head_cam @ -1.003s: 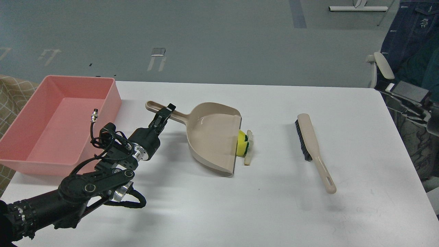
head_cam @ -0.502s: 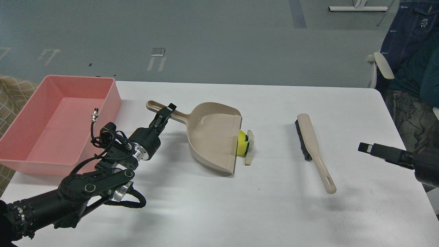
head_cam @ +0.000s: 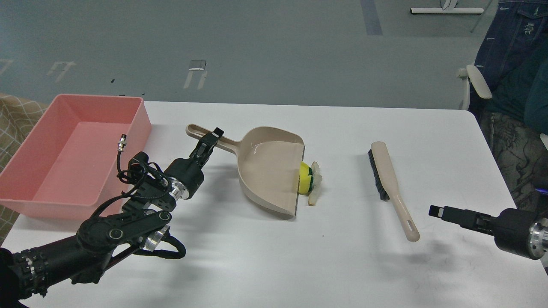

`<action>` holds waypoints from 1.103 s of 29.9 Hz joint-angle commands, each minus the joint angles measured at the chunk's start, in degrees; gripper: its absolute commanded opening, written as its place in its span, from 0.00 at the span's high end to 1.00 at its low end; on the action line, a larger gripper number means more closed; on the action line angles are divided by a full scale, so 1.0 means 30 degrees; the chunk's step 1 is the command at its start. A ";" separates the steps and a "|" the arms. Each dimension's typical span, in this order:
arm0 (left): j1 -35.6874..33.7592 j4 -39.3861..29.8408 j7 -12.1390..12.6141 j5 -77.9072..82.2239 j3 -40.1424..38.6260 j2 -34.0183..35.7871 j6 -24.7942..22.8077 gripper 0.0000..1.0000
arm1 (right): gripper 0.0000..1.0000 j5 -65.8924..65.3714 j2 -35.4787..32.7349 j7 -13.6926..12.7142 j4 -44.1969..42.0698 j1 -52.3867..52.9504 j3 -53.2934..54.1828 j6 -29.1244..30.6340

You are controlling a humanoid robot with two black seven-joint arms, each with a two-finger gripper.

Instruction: Sweep and dump garbage into bin

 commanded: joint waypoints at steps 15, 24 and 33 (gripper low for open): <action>-0.0166 0.0001 0.0003 -0.0031 -0.0002 -0.0033 -0.0008 1.00 | 0.08 0.0134 0.2418 -0.1256 0.0041 0.0830 -0.0119 -0.0613; -0.0371 0.0001 0.0003 -0.0089 -0.0002 -0.0033 -0.0037 1.00 | 0.34 0.0105 0.3123 -0.1725 0.0100 0.0624 -0.0236 -0.0613; -0.0400 0.0001 0.0003 -0.0119 -0.0002 -0.0121 -0.0008 1.00 | 0.38 0.0046 0.3153 -0.1960 0.0129 0.0771 -0.0968 -0.0613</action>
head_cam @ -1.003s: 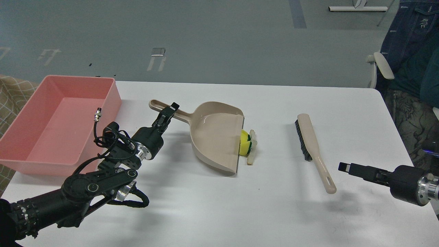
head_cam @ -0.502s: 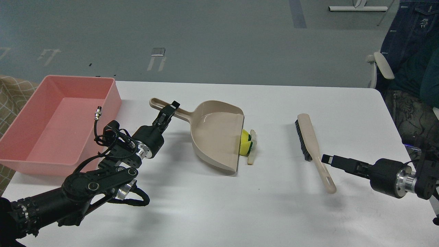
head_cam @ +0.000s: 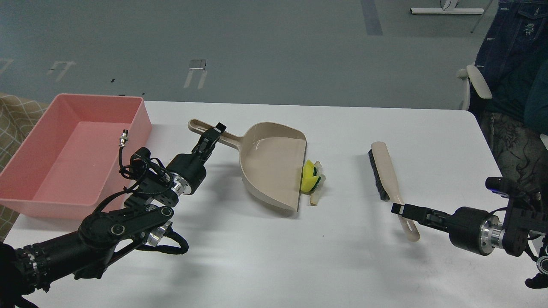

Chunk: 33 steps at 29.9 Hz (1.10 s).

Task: Sweep and dump garbage into bin
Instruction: 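Grasp the wooden brush handle with the right gripper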

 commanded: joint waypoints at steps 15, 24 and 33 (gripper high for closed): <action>0.0106 0.0031 -0.0061 0.0116 -0.0001 0.0088 -0.0007 1.00 | 0.48 -0.0114 0.0032 -0.0272 0.0003 0.0064 -0.0199 -0.0005; 0.0340 0.0060 -0.0530 0.0174 0.0087 0.0352 0.0022 1.00 | 0.53 -0.0114 0.0326 -0.0594 0.0003 0.0122 -0.0199 -0.0034; 0.0370 0.0060 -0.0530 0.0174 -0.0001 0.0323 0.0139 1.00 | 0.58 -0.0114 0.0706 -0.0799 0.0032 0.0240 -0.0141 -0.0034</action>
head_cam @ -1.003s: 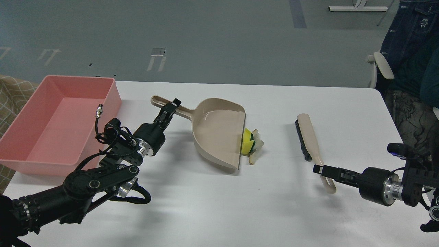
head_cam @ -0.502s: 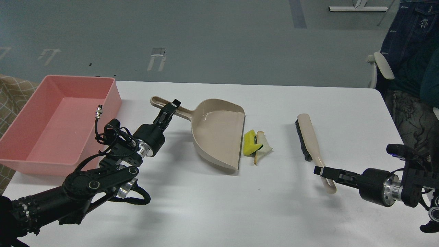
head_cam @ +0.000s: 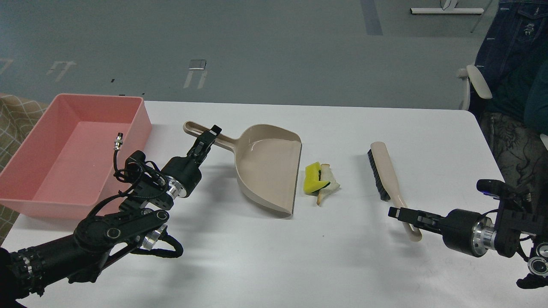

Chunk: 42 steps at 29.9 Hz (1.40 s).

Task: Sweep and dump garbage into bin
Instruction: 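Grasp the wooden brush handle with the right gripper, then sweep the sponge into the dustpan with the brush in the right gripper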

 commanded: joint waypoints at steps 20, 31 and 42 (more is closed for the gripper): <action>0.0060 -0.0008 -0.0008 -0.0009 0.0002 -0.0022 0.0013 1.00 | 1.00 0.0088 -0.0117 -0.0830 0.0907 -0.0003 0.0002 0.0030; 0.0851 -0.0037 -0.0272 0.0021 0.0031 0.0418 0.0042 1.00 | 1.00 0.0117 0.0264 -0.1533 0.1260 -0.0003 0.0032 0.0088; 0.0852 -0.0095 -0.0272 -0.0009 0.0002 0.0447 0.0218 1.00 | 1.00 0.0117 0.3249 -0.1944 0.1027 0.0727 -0.0056 0.0205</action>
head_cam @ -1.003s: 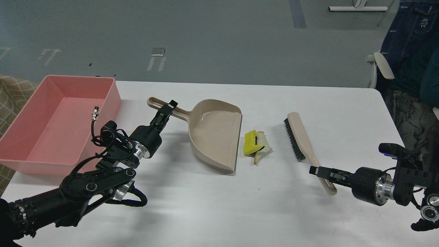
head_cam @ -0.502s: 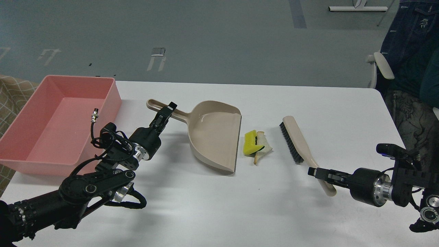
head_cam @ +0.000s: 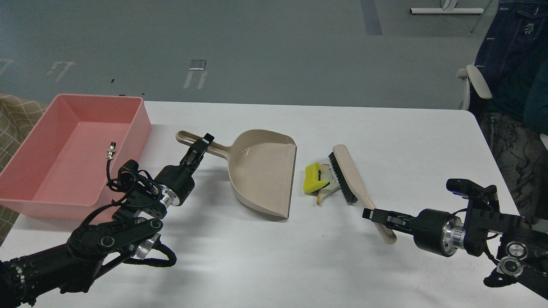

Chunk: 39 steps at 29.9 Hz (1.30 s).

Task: Sweep and dump garbage into bin
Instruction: 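Sweep the sponge into the dustpan with the brush in the right gripper, then lift the dustpan with the left gripper and carry it over the pink bin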

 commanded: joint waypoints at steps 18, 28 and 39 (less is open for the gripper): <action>0.0099 0.0001 -0.0001 -0.0016 -0.0003 -0.0086 0.0010 1.00 | 1.00 -0.0060 0.5781 -0.0068 -0.1363 0.1400 -0.0629 0.0128; 0.0274 0.0002 -0.0031 -0.0016 -0.0033 -0.0290 0.0010 1.00 | 1.00 -0.0060 0.6279 -0.0155 -0.1363 0.1957 -0.0541 0.0128; 0.0508 0.0002 -0.0031 -0.0251 -0.0734 -0.0437 -0.0078 1.00 | 1.00 0.0115 0.5783 -0.0156 -0.1187 0.2836 0.0629 0.0128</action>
